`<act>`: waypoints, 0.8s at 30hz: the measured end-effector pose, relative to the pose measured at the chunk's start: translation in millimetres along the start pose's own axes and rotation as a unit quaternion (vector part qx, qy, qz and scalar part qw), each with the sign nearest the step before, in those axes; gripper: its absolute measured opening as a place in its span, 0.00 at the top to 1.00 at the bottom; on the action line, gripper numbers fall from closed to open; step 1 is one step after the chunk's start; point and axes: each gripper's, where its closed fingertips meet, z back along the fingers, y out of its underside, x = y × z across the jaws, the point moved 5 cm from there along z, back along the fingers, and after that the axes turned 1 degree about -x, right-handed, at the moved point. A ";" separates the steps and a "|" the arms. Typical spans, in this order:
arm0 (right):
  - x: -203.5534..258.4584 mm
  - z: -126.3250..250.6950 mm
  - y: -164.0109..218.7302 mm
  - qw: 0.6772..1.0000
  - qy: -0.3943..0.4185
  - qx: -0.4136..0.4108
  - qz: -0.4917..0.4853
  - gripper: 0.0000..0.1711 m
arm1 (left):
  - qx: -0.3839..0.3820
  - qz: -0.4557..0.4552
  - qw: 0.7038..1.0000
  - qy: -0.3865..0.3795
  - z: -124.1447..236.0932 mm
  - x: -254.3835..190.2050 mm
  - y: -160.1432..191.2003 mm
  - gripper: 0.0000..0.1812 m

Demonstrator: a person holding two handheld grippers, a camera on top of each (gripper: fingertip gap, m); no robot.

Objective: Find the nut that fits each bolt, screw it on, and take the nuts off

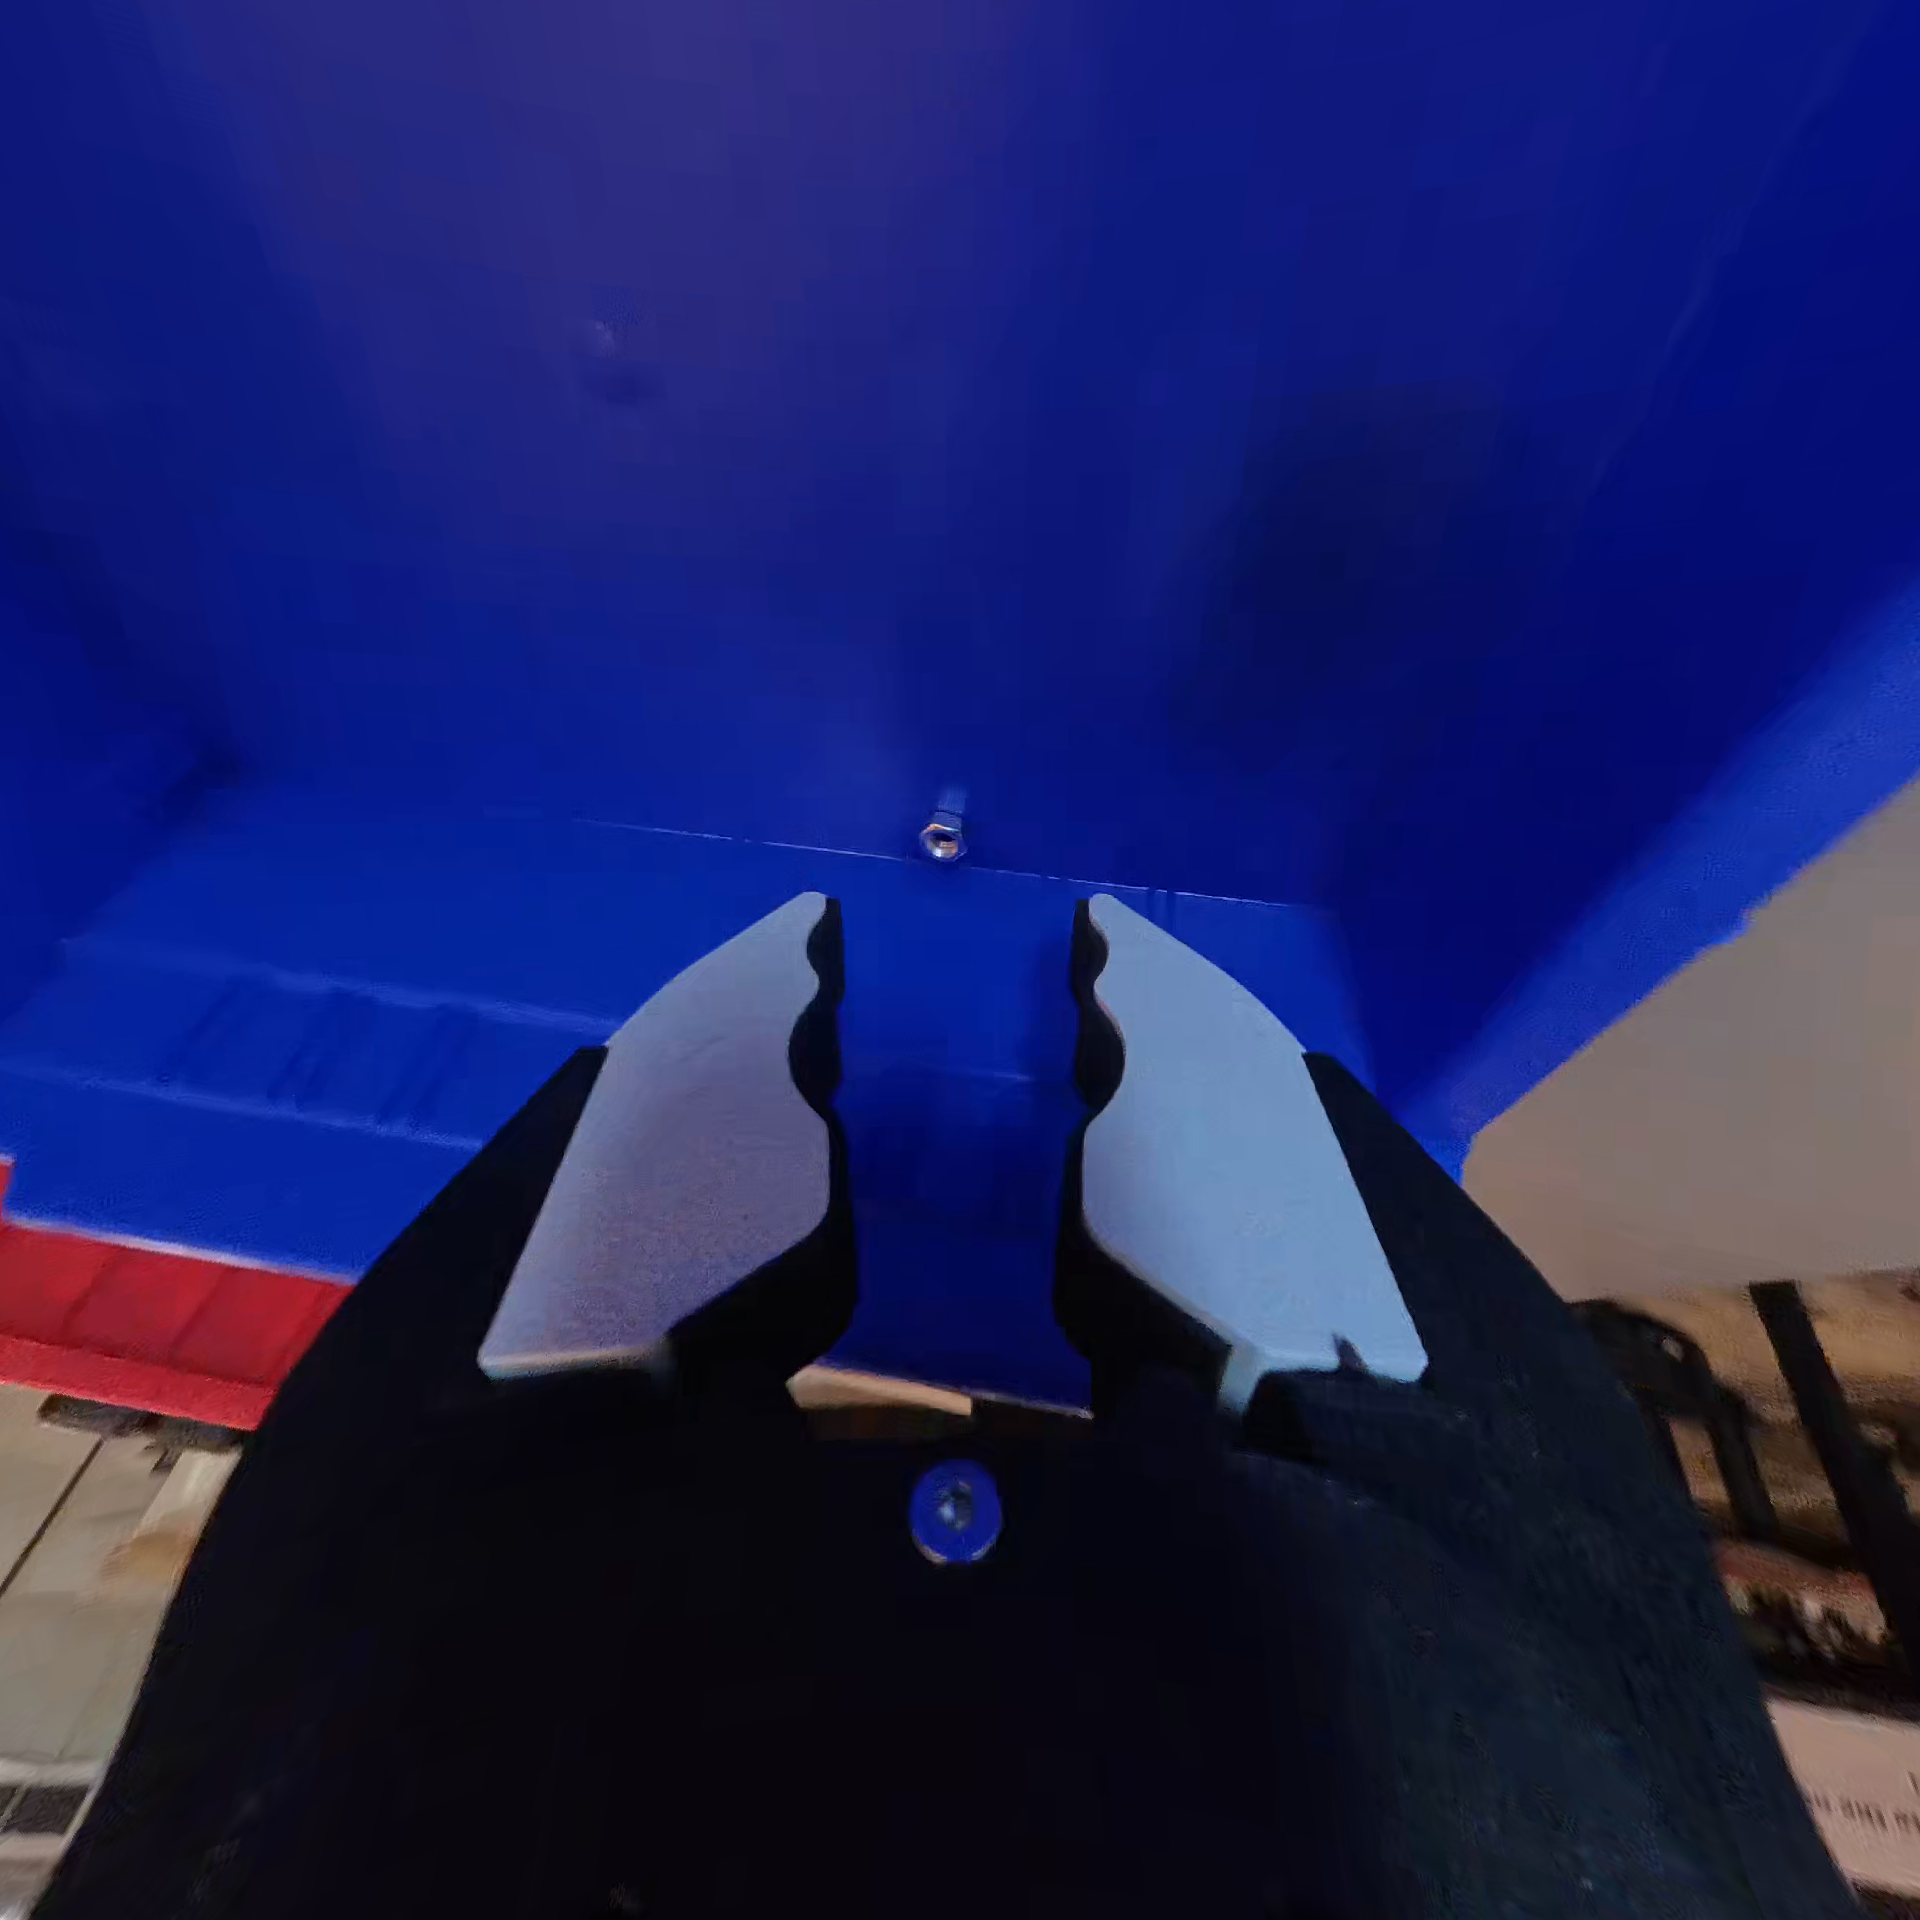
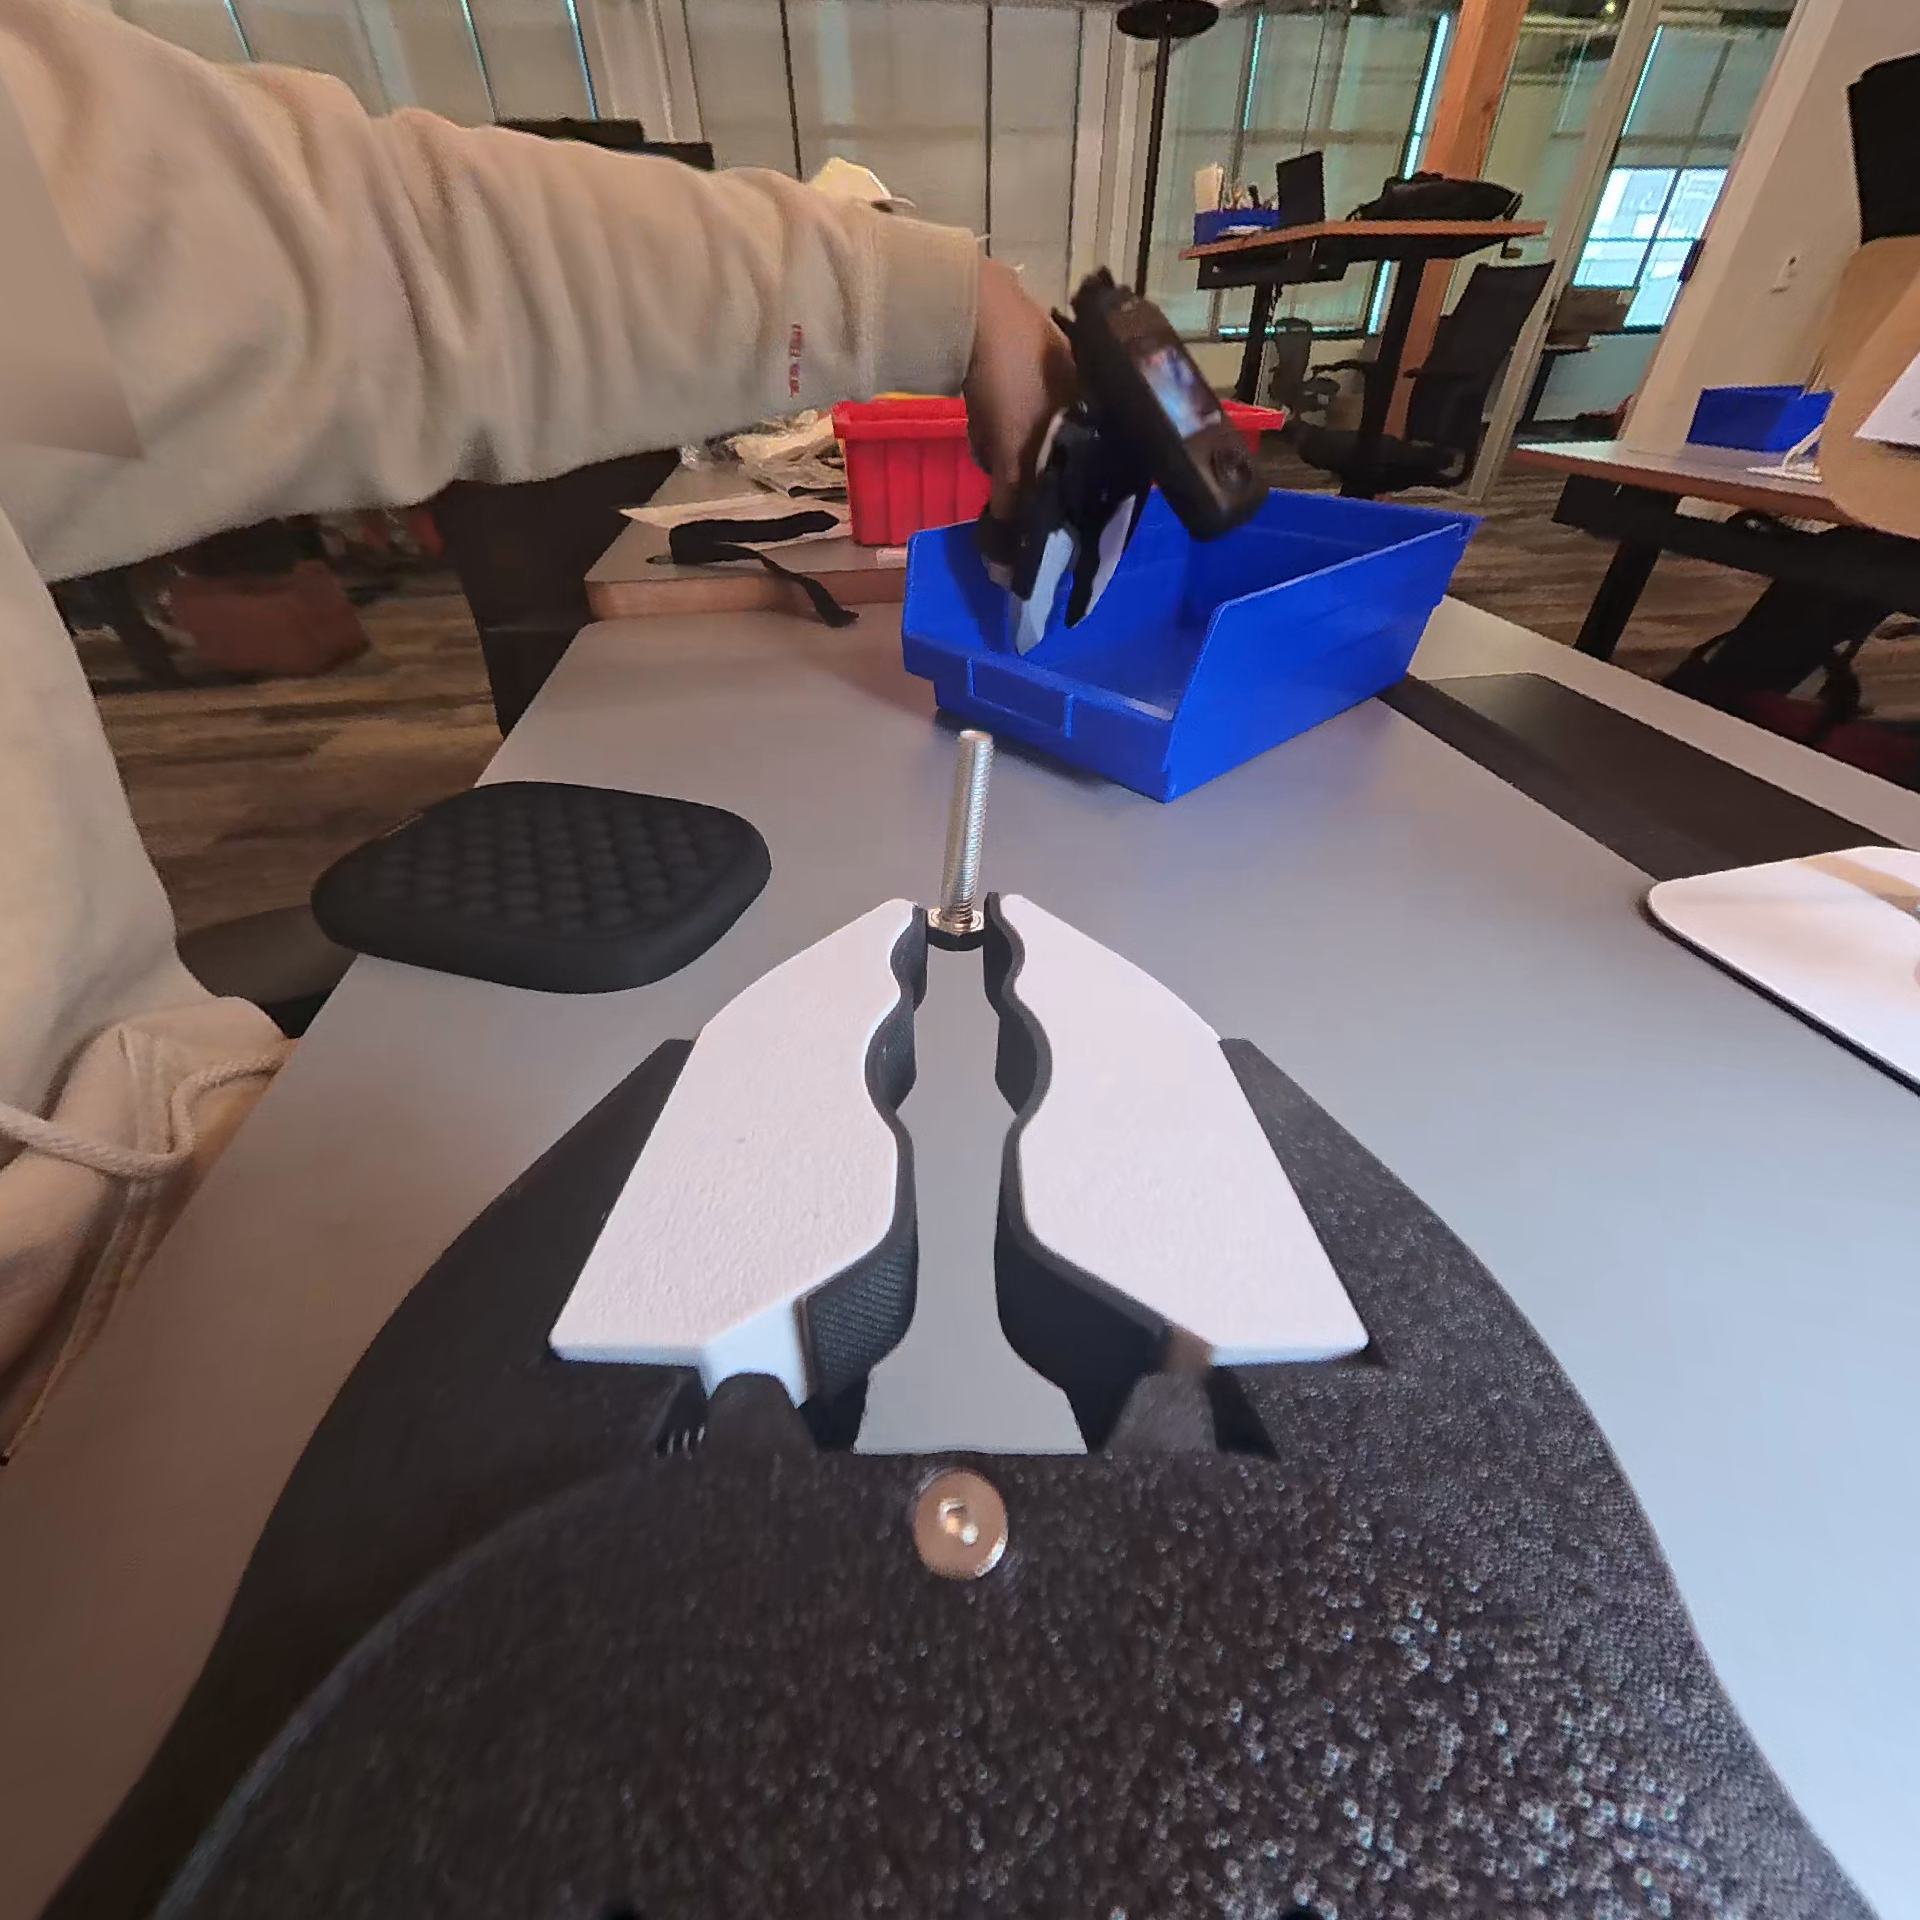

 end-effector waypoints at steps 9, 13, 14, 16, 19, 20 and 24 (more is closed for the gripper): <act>-5.8 1.5 5.5 1.000 -0.003 0.005 -0.017 0.94 | 0.102 -0.054 0.993 0.003 -29.6 5.6 -8.4 0.83; -5.2 1.2 6.4 1.000 -0.006 0.007 -0.017 0.94 | 0.102 -0.069 0.992 0.015 -31.3 4.9 -7.5 0.93; -5.1 1.1 6.3 1.000 -0.006 0.007 -0.017 0.94 | 0.099 -0.068 0.993 0.014 -31.0 5.4 -7.9 0.93; -4.4 1.1 5.9 1.000 -0.007 0.007 -0.016 0.94 | 0.070 -0.062 0.996 0.013 -27.7 4.9 -10.9 0.93; -3.6 1.8 4.0 1.000 -0.004 0.005 -0.010 0.94 | -0.044 -0.051 0.998 0.009 -0.5 -0.2 -21.3 0.94; -4.0 2.1 3.4 1.000 -0.002 0.005 -0.009 0.94 | -0.095 -0.051 0.994 0.002 15.6 -4.3 -25.6 0.93; -6.3 2.7 1.9 1.000 0.012 0.002 -0.011 0.94 | -0.345 -0.071 0.934 -0.051 103.0 -37.5 -45.2 0.94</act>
